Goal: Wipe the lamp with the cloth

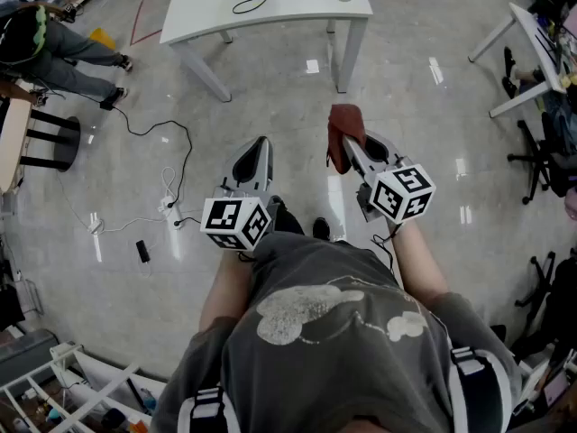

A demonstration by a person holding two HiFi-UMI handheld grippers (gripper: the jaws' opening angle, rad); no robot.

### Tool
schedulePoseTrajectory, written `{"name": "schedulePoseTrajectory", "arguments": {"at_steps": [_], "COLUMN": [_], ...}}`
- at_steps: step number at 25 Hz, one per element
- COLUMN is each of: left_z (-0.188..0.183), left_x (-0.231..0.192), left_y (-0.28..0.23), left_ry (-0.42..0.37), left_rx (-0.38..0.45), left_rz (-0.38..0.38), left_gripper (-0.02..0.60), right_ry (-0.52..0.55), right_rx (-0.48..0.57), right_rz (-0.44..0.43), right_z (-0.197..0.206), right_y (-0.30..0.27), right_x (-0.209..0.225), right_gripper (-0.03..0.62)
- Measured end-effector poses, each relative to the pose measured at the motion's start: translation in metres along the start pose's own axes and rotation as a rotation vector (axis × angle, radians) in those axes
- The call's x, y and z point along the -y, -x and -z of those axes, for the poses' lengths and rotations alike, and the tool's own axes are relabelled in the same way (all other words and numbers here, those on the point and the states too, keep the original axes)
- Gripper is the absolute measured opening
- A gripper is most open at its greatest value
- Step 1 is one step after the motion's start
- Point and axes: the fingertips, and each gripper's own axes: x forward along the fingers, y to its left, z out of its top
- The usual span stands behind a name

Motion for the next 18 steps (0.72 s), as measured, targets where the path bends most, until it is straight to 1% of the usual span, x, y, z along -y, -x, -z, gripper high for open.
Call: {"name": "schedulePoseTrajectory", "arguments": {"at_steps": [5,10,15,18], "left_z": [-0.001,-0.005,-0.027,-0.04], "left_x": [-0.023,-0.056,-0.095,-0.119], "left_y": [-0.023,-0.063,-0.117,-0.146], "left_ry": [0.008,0.02,0.011,-0.001], "left_rx": [-0.001,-0.003,0.008,0.003], "left_rz": [0.006,0.023,0.047,0.064], "left_gripper": [0.006,0.007,0.006,0.007], "right_ry": [-0.012,-0.016,-0.005,-0.007], "right_rx": [-0.01,-0.013,-0.011,-0.008], "right_rz": [0.033,0.072,0.104,0.105], "right_z": [-0.003,-0.013,-0.045,-0.065], "right_y": [-0.022,-0.052,-0.104,-0.14], "right_x": [0.016,0.036,0.061,0.068], "right_gripper": [0.057,0.057,0.057,0.057]}}
